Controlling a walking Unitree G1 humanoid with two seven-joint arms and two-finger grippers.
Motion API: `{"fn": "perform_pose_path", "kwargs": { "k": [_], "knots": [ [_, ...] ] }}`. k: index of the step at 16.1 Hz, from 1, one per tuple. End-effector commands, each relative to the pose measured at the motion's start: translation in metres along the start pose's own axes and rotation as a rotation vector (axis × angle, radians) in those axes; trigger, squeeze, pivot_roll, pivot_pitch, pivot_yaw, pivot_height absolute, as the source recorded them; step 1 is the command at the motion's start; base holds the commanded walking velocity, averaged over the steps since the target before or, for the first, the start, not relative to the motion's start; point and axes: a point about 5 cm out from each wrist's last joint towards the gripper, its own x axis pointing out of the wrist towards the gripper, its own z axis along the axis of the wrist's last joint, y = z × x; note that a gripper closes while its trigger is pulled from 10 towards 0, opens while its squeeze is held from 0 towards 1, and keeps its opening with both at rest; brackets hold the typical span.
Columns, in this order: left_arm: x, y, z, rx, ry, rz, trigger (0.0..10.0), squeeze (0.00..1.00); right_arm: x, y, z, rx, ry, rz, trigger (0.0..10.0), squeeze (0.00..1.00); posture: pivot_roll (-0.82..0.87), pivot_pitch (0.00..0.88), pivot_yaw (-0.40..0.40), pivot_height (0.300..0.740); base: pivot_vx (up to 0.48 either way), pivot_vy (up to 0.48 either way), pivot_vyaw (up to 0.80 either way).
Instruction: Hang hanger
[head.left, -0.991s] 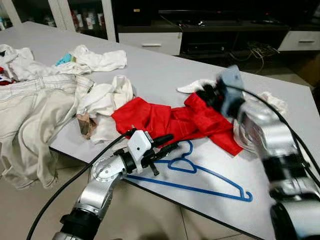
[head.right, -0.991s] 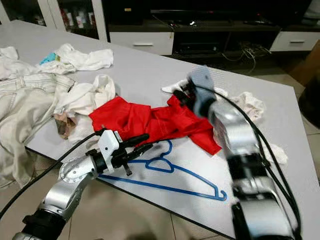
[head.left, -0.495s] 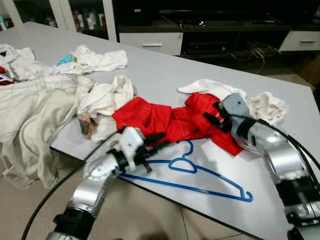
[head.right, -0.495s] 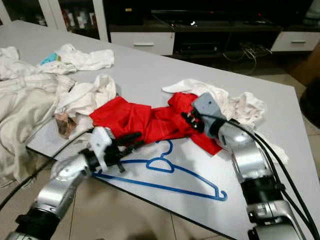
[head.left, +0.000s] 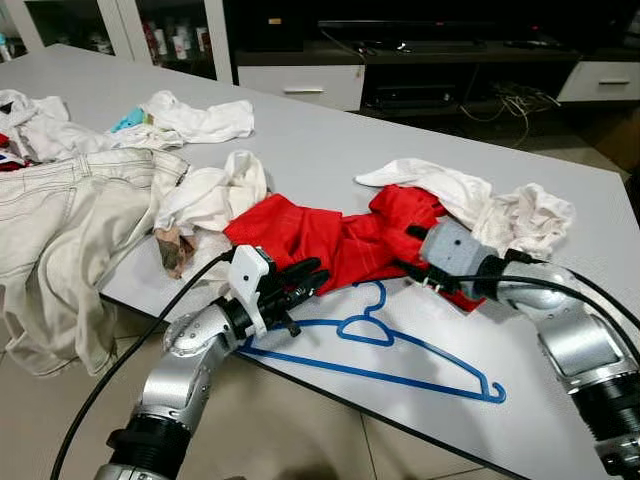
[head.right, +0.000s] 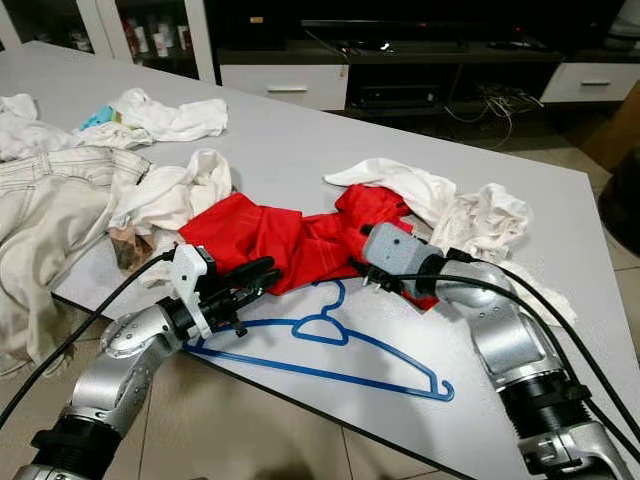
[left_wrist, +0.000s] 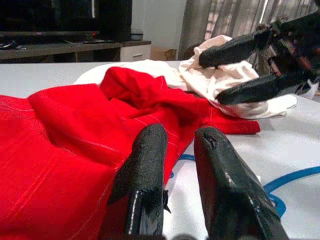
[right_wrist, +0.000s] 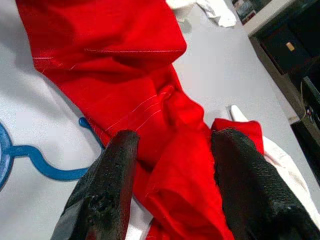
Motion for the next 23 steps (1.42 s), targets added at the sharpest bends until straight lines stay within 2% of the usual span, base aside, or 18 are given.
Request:
{"fn": "perform_pose_path", "kwargs": {
  "k": [1,3,6,10,11,12,13,16,19,21,22,23],
  "knots": [
    [0.004,0.002,0.008,0.02,-0.014,-0.004,10.0,0.0,0.005,0.002,-0.003,-0.005,0.035,-0.008,10.0,0.0,-0.05,0.0,-0.01,0.74,0.0,0.0,0.0],
    [0.005,0.001,0.009,0.024,-0.013,-0.005,10.0,0.0,0.012,0.007,-0.005,0.003,0.066,-0.011,10.0,0.0,-0.05,0.0,-0.011,0.74,0.0,0.0,0.0],
    [0.004,0.0,0.009,0.029,-0.011,-0.005,10.0,0.0,0.019,0.016,-0.005,0.065,0.077,-0.003,10.0,0.0,-0.04,0.0,-0.011,0.74,0.0,0.0,0.0],
    [0.005,0.0,0.009,0.038,-0.01,-0.008,10.0,0.0,0.032,0.015,-0.021,0.129,0.182,-0.123,10.0,0.0,-0.05,0.0,-0.011,0.74,0.0,0.0,0.0],
    [0.006,0.0,0.01,0.041,-0.012,-0.008,10.0,0.0,0.034,0.012,-0.024,0.142,0.211,-0.161,9.6,0.0,-0.05,0.0,-0.011,0.74,0.0,0.0,0.0],
    [0.007,-0.001,0.01,0.042,-0.014,-0.009,10.0,0.0,0.035,0.01,-0.026,0.138,0.23,-0.188,3.3,0.0,-0.04,0.0,-0.013,0.74,0.0,0.0,0.0],
    [0.007,-0.001,0.011,0.044,-0.016,-0.01,10.0,0.0,0.036,0.007,-0.029,0.125,0.258,-0.218,0.0,0.0,-0.04,0.0,-0.013,0.74,0.0,0.0,0.0],
    [0.007,-0.001,0.011,0.048,-0.018,-0.008,10.0,0.0,0.036,0.006,-0.032,0.157,0.261,-0.225,0.0,0.0,-0.04,0.0,-0.017,0.74,0.0,0.0,0.0],
    [0.008,-0.002,0.01,0.049,-0.02,-0.005,10.0,0.0,0.034,-0.007,-0.029,0.21,0.234,-0.296,0.0,0.0,-0.04,0.0,-0.018,0.74,0.0,0.0,0.0],
    [0.009,-0.002,0.011,0.05,-0.021,-0.004,10.0,0.0,0.035,-0.008,-0.028,0.227,0.22,-0.291,0.0,0.0,-0.04,0.0,-0.021,0.74,0.0,0.0,0.0],
    [0.009,-0.002,0.011,0.051,-0.023,-0.003,10.0,0.0,0.036,-0.007,-0.026,0.265,0.201,-0.283,0.0,0.0,-0.04,0.0,-0.02,0.74,0.0,0.0,0.0],
    [0.009,-0.002,0.011,0.053,-0.024,-0.002,10.0,0.0,0.036,-0.007,-0.026,0.258,0.198,-0.275,0.0,0.0,-0.05,0.0,-0.02,0.74,0.0,0.0,0.0]
  ]
}}
